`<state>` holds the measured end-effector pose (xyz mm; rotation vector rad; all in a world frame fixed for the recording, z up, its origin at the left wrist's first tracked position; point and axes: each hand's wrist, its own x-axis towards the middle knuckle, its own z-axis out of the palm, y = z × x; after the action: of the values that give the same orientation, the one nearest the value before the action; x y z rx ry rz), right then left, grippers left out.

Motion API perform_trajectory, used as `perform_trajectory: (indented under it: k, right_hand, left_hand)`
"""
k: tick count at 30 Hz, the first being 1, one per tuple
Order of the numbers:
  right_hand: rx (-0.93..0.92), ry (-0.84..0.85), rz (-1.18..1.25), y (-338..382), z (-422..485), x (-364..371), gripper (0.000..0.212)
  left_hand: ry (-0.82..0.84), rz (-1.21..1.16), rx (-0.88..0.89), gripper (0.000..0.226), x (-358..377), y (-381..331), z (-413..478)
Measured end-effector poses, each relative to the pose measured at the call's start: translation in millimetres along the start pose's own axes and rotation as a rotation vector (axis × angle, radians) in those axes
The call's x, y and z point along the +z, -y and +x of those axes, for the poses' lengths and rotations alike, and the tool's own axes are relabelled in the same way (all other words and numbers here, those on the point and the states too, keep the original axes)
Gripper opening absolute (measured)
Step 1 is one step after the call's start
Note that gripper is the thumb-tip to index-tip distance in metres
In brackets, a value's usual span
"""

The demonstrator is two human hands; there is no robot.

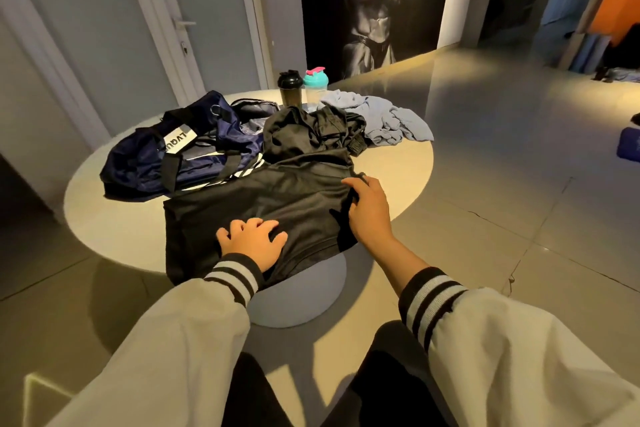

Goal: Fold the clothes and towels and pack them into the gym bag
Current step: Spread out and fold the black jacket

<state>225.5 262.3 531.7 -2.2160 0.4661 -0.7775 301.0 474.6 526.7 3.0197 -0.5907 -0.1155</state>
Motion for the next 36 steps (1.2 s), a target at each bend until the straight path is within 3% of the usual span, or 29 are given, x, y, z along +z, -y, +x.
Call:
perform_trajectory:
  k: [4, 7, 10, 12, 14, 15, 17, 18, 21, 26, 31, 36]
  right_hand:
    - [-0.173, 0.037, -0.025, 40, 12, 27, 0.057]
    - [-0.359, 0.118, -0.069, 78, 21, 52, 0.056]
    - [-0.627, 0.266, -0.095, 118, 17, 75, 0.056]
    - [-0.781, 0.536, -0.060, 133, 0, 87, 0.067]
    - [-0.761, 0.873, -0.051, 133, -19, 97, 0.076]
    - [-0.720, 0.982, -0.055, 127, -27, 99, 0.077]
    - [-0.611, 1.025, 0.008, 112, -36, 101, 0.073]
    - [-0.555, 0.963, 0.056, 106, -37, 100, 0.066]
    - [-0.498, 0.737, 0.035, 85, -32, 100, 0.044]
    - [-0.518, 0.729, -0.265, 59, -20, 104, 0.045]
    - [-0.472, 0.663, -0.441, 49, 3, 107, 0.048]
    - [-0.381, 0.629, -0.390, 46, 16, 116, 0.049]
  left_hand:
    - [0.034, -0.145, 0.098, 0.052, 9, 21, -1]
    - [-0.105, -0.659, 0.111, 0.038, -4, 42, -9]
    - [-0.329, -0.573, -0.090, 0.021, -13, 81, -13]
    - [-0.237, -0.523, -0.311, 0.027, -9, 105, -15]
    - [-0.157, -0.802, -0.342, 0.041, -2, 123, -20]
    - [-0.201, -0.998, -0.313, 0.043, 0, 128, -23]
    - [-0.291, -1.249, -0.291, 0.040, 5, 135, -30]
    - [-0.287, -1.282, -0.271, 0.039, 6, 137, -33]
    - [-0.214, -1.010, -0.202, 0.040, 13, 134, -32]
    - [-0.080, -0.495, -0.084, 0.049, 8, 106, -17]
    - [0.013, -0.392, -0.038, 0.053, 1, 93, 13]
    - [0.048, -0.371, -0.034, 0.056, -1, 91, 53]
